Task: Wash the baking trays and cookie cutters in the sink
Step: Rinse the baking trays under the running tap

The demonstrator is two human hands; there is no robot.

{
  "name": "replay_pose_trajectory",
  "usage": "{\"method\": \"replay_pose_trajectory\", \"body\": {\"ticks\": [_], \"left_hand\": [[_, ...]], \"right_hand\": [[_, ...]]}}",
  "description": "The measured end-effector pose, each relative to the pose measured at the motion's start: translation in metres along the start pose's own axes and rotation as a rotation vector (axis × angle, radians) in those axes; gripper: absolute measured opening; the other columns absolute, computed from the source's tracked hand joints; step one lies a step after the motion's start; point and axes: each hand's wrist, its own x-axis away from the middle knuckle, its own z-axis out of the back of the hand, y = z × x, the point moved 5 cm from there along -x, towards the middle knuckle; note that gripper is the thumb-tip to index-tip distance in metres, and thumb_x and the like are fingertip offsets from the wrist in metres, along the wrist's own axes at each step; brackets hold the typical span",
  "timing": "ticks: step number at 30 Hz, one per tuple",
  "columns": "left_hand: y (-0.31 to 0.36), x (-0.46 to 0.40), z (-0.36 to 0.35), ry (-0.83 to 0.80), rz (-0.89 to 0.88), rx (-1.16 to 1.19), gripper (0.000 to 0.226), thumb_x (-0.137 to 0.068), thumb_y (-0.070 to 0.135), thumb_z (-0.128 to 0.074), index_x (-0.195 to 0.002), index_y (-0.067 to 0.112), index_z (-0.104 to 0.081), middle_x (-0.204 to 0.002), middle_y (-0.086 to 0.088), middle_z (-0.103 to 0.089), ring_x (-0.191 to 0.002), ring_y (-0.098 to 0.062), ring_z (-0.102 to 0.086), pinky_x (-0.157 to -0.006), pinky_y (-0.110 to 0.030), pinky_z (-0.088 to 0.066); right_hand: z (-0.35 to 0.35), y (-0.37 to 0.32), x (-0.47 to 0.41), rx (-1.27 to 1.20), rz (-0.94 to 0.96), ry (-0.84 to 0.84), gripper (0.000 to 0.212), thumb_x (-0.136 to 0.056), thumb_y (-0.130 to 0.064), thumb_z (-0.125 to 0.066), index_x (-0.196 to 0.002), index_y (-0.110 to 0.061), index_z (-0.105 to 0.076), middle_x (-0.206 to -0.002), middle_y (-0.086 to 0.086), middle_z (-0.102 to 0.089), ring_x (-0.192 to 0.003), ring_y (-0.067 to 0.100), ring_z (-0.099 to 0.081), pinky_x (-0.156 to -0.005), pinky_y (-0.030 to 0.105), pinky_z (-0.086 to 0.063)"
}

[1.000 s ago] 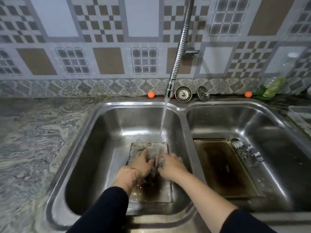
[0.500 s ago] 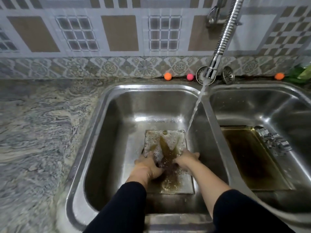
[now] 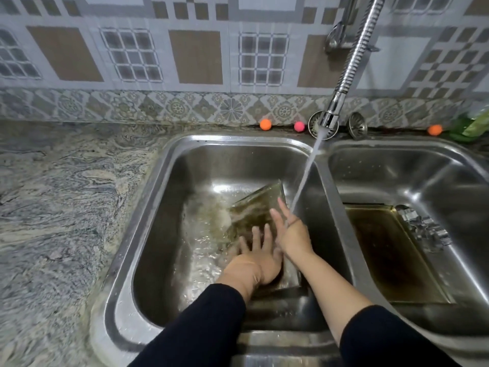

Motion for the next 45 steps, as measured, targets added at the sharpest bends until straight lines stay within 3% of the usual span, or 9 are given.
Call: {"method": "replay_pose_trajectory", "body": {"ticks": [6,16,19,23,27,30,36,42,45], "left_hand": [[0.03,0.005,0.049,0.326,-0.221,0.116,0.049,-0.101,0.045,-0.01,-0.148,0.047,0.003,-0.159,0.015,0.012,-0.146,-0.015,0.014,-0.115,-0.056,0.007],[-0.008,0.021,0.081,0.534,-0.097,-0.017,0.054,-0.102,0.044,-0.017,-0.153,0.028,-0.01,-0.161,0.007,0.003,-0.148,-0.018,0.002,-0.118,-0.053,-0.002],[-0.015,0.038,0.087,0.751,-0.144,0.27,0.057,-0.101,0.036,-0.036,-0.152,0.027,-0.013,-0.16,0.002,0.007,-0.145,-0.027,-0.005,-0.116,-0.036,-0.01],[-0.03,0.045,0.101,0.772,-0.109,0.743,0.058,-0.101,0.028,-0.043,-0.152,0.024,-0.016,-0.147,-0.008,-0.041,-0.133,-0.025,-0.041,-0.104,-0.022,-0.027],[-0.043,0.055,0.115,0.916,-0.091,0.819,0.047,-0.101,0.016,-0.039,-0.148,0.021,-0.032,-0.144,-0.009,-0.047,-0.132,-0.023,-0.043,-0.099,-0.017,-0.024],[-0.038,0.066,0.118,1.013,-0.2,0.776,0.049,-0.1,0.01,-0.04,-0.147,0.023,-0.034,-0.141,-0.004,-0.05,-0.13,-0.016,-0.046,-0.1,-0.013,-0.026],[-0.001,0.084,0.111,1.111,-0.427,0.663,0.052,-0.097,0.0,-0.04,-0.147,0.014,-0.033,-0.135,0.005,-0.046,-0.123,-0.002,-0.04,-0.102,-0.001,-0.023],[0.045,0.092,0.095,1.034,-0.527,0.29,0.053,-0.097,0.03,-0.036,-0.149,0.029,-0.028,-0.125,0.004,-0.053,-0.088,-0.021,-0.063,-0.075,-0.035,-0.055],[0.056,0.093,0.086,0.997,-0.51,0.173,0.054,-0.096,0.042,-0.032,-0.149,0.03,-0.026,-0.122,0.004,-0.049,-0.089,-0.015,-0.06,-0.067,-0.036,-0.056]], "right_hand": [[0.032,-0.019,0.015,-0.015,0.041,-0.006,0.051,-0.098,-0.053,-0.024,-0.136,-0.03,-0.049,-0.136,0.004,-0.055,-0.125,0.022,-0.049,-0.1,0.031,-0.037],[0.062,-0.041,0.033,-0.106,0.2,0.1,0.049,-0.096,-0.053,-0.033,-0.14,-0.035,-0.044,-0.142,-0.009,-0.048,-0.13,0.006,-0.041,-0.101,0.024,-0.031],[0.06,-0.047,0.035,-0.168,0.259,0.04,0.046,-0.096,-0.046,-0.043,-0.14,-0.04,-0.039,-0.145,-0.013,-0.042,-0.131,0.002,-0.036,-0.1,0.019,-0.029],[0.055,-0.049,0.038,-0.195,0.268,-0.001,0.056,-0.088,-0.041,-0.06,-0.14,-0.043,-0.038,-0.149,-0.008,-0.038,-0.137,0.012,-0.033,-0.101,0.025,-0.029],[0.043,-0.05,0.031,0.018,0.228,-0.087,0.066,-0.094,-0.041,-0.052,-0.148,-0.041,-0.016,-0.152,-0.001,-0.033,-0.138,0.023,-0.034,-0.103,0.035,-0.031],[0.029,-0.045,0.017,0.295,0.081,-0.176,0.067,-0.095,-0.059,-0.028,-0.144,-0.048,0.016,-0.16,0.009,0.005,-0.146,0.034,-0.01,-0.116,0.048,-0.012],[0.023,-0.082,0.008,0.303,0.053,-0.097,0.078,-0.086,-0.073,-0.021,-0.143,-0.044,0.024,-0.156,0.011,0.024,-0.143,0.037,0.021,-0.116,0.053,0.007],[0.042,-0.124,0.026,-0.066,0.2,0.03,0.077,-0.092,-0.059,-0.039,-0.145,-0.047,0.016,-0.156,0.011,-0.024,-0.139,0.034,-0.031,-0.112,0.046,-0.027],[0.053,-0.121,0.027,-0.219,0.263,0.073,0.063,-0.099,-0.042,-0.039,-0.146,-0.051,0.002,-0.151,0.001,-0.035,-0.128,0.026,-0.047,-0.101,0.036,-0.039]]}}
